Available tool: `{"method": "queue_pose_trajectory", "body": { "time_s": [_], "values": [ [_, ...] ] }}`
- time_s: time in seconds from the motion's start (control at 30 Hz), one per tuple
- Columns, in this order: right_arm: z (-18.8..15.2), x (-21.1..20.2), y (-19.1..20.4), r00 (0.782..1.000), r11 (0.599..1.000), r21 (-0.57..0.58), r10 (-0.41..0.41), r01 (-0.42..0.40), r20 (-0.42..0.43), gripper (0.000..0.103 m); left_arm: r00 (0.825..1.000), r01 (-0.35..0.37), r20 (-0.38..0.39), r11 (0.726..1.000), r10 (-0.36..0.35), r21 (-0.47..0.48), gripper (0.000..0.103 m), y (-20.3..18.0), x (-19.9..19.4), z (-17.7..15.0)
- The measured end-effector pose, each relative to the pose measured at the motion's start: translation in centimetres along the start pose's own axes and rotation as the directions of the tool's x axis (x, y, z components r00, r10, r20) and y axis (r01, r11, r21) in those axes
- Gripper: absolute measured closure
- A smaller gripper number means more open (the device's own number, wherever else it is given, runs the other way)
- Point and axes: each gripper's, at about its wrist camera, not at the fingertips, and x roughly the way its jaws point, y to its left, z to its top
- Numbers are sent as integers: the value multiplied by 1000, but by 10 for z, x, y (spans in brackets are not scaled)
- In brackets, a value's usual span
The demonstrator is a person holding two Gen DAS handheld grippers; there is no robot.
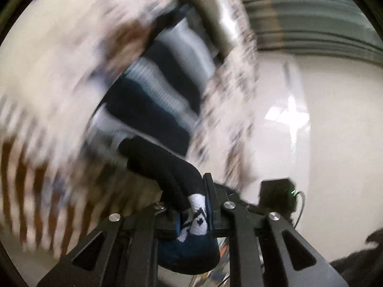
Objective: Fold small clothes
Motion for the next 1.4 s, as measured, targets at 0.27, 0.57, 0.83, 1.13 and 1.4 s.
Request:
{"method": "queue_pose_trajectory", "body": {
  "time_s": [0.27, 0.57, 0.83, 1.13, 1.4],
  "values": [
    [169, -32, 23, 970, 999, 37, -44, 36, 239, 90, 992, 37, 115, 998, -42, 49, 90, -28, 58, 167],
    [346, -1, 21, 940, 988, 132, -123, 85, 318, 87, 997, 43, 70, 998, -39, -50, 67, -12, 131, 317],
    [418, 19, 0, 931, 979, 194, -135, 71, 339, 34, 995, 23, 96, 998, -17, -56, 37, 10, 132, 347],
    [376, 4, -26, 931, 948, 146, -308, 283, 195, 19, 984, -143, 118, 987, 133, 78, 21, 18, 59, 238],
    [349, 7, -58, 960, 953, 130, -280, 275, 22, 0, 992, -61, 100, 990, 74, -130, 10, 54, 80, 115]
  ]
}}
